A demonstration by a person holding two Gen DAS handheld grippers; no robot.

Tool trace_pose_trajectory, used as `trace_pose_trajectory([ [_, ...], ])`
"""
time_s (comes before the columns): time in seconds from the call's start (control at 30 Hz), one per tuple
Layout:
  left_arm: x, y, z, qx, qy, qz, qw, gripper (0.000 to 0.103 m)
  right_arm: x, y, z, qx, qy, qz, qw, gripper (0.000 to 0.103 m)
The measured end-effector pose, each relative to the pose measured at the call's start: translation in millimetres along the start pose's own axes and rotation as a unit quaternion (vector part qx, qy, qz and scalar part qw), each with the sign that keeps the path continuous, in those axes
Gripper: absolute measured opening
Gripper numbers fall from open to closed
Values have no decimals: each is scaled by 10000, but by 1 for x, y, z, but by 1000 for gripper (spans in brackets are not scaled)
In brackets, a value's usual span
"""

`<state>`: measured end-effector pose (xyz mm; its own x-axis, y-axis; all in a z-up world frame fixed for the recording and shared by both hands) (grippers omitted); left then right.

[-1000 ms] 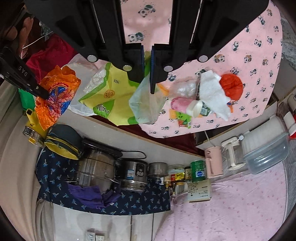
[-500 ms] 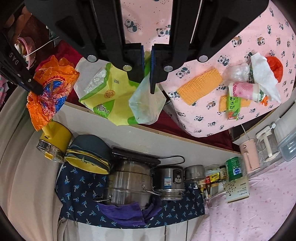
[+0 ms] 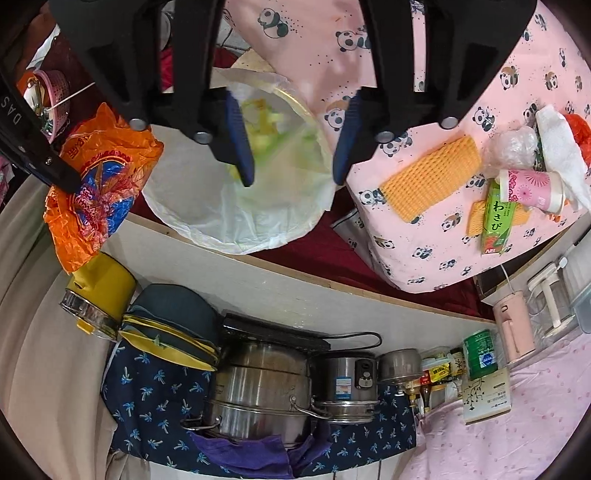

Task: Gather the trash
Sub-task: 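Carry the orange bag with the right gripper while the left gripper carries the wipe pack to the bin, then open both grippers over the bin, dropping the wipe pack and orange bag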

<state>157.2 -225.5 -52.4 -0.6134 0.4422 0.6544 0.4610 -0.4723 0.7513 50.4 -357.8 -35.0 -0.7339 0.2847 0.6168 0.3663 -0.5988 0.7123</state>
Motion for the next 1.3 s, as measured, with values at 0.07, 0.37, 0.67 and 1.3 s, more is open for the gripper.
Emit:
trace_pose_trajectory([
  [0.07,2,0,4,28,44,-53,10000,53,-4,1,2,5,35,14,10000,11],
  [0.37,13,-10,26,168,324,2,9993,58,-22,3,22,112,139,130,9998,13],
  [0.67,17,-19,53,458,583,144,9971,58,-38,2,47,308,121,194,9993,21],
  [1.3,46,-33,90,912,869,116,9920,66,-5,-2,93,537,446,13,9976,42],
])
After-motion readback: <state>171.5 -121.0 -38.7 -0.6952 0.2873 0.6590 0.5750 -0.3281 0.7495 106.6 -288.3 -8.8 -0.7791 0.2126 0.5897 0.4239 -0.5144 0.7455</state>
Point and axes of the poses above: each gripper's, at about its wrist camera, not at the fingertips, and x roughly against the way its jaws point, z to its left, y to its top, the point moved 5 cm from there along -x, roughly the way its jaws point, and after that the axes turned 13 degrees about -x, right-handed, at the moved point
